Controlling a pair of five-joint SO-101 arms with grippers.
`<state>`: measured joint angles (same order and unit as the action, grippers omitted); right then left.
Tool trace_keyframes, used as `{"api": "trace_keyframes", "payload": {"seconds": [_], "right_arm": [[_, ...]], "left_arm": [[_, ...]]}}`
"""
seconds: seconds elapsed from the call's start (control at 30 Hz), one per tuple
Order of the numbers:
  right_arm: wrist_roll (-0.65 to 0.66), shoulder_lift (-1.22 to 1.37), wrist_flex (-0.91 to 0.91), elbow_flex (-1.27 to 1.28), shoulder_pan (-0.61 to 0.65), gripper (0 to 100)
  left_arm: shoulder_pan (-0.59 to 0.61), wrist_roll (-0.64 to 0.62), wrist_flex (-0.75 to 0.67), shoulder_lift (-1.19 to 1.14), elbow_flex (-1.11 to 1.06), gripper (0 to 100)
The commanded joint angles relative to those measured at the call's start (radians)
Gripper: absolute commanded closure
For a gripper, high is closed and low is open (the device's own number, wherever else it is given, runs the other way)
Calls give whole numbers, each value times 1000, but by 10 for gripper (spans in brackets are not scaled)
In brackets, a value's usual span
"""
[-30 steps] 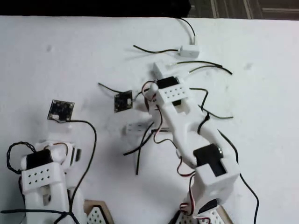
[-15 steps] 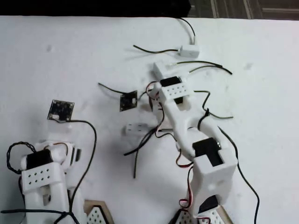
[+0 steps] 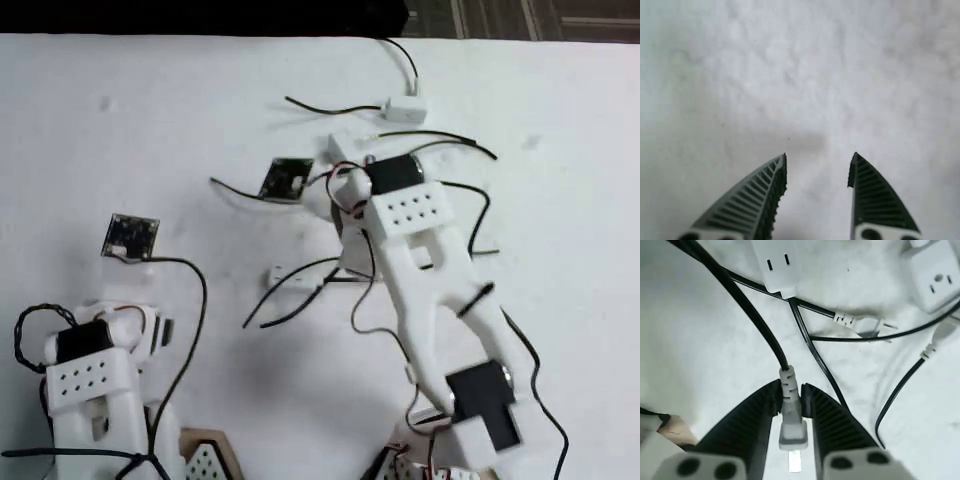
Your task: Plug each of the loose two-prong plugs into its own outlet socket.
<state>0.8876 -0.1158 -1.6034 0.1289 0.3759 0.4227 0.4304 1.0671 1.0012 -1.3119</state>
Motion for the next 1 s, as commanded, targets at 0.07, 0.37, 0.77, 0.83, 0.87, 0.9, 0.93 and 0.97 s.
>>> {"api": "trace_keyframes", "payload": {"seconds": [0.07,0.37,0.77,0.83,0.87,0.9,0.93,0.97], "right_arm": [[-187,-205,-88,-29,-12,981],[-387,-536,-82,64,-22,981],[-675,-1084,283,367,-36,981],[-706,-1188,369,440,-33,981],[-717,-1236,415,480,-24,981],[-727,-1279,456,523,-8,981],[-736,-1320,490,569,12,981],[-747,-1359,519,612,28,981]], "left_arm": [[7,3,-78,18,-9,793],[5,-106,-77,19,110,794],[-19,-227,9,19,347,793],[-61,-238,6,19,347,793],[-88,-238,5,19,345,793],[-119,-238,5,19,344,793],[-148,-238,3,19,344,793],[-176,-238,3,19,345,793]]}}
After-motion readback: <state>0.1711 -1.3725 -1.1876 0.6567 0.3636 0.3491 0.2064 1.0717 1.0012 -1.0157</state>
